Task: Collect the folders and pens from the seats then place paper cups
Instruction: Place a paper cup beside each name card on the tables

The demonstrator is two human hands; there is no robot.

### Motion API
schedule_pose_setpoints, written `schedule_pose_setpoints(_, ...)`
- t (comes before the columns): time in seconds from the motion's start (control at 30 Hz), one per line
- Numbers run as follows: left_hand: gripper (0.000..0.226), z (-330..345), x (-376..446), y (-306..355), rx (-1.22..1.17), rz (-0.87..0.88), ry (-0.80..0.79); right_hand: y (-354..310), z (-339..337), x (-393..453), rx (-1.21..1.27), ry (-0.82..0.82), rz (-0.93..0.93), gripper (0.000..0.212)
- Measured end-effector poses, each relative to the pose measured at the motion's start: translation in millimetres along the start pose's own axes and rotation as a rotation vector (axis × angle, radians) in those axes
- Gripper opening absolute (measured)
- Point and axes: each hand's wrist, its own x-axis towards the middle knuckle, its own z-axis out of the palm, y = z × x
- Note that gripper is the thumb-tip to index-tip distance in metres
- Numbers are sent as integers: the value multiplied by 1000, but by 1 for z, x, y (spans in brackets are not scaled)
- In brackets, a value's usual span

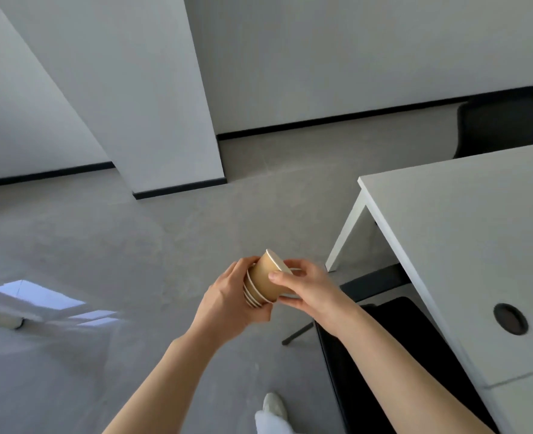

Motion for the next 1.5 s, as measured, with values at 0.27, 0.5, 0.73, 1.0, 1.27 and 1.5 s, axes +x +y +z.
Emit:
schedule_pose_setpoints(0.27,73,-10,118,-18,-31,-10,-63,-63,-2,78,64,75,-35,49)
schedule_pose_setpoints(0.5,64,-43,232,-47,-44,9,-148,-122,24,159,123,157,-86,51)
schedule_pose_setpoints(0.73,61,-68,348,-69,-43,82,-279,-182,41,234,140,314,-118,49)
schedule_pose_setpoints(1.0,63,-35,448,-44,-60,202,-354,-228,-5,290,309,485,-148,67)
schedule_pose_setpoints(1.27,64,32,537,18,-59,269,-442,-269,-102,324,343,548,-183,54)
schedule_pose_setpoints(1.5,64,99,608,87,-59,363,-496,-313,-195,345,428,639,-180,58)
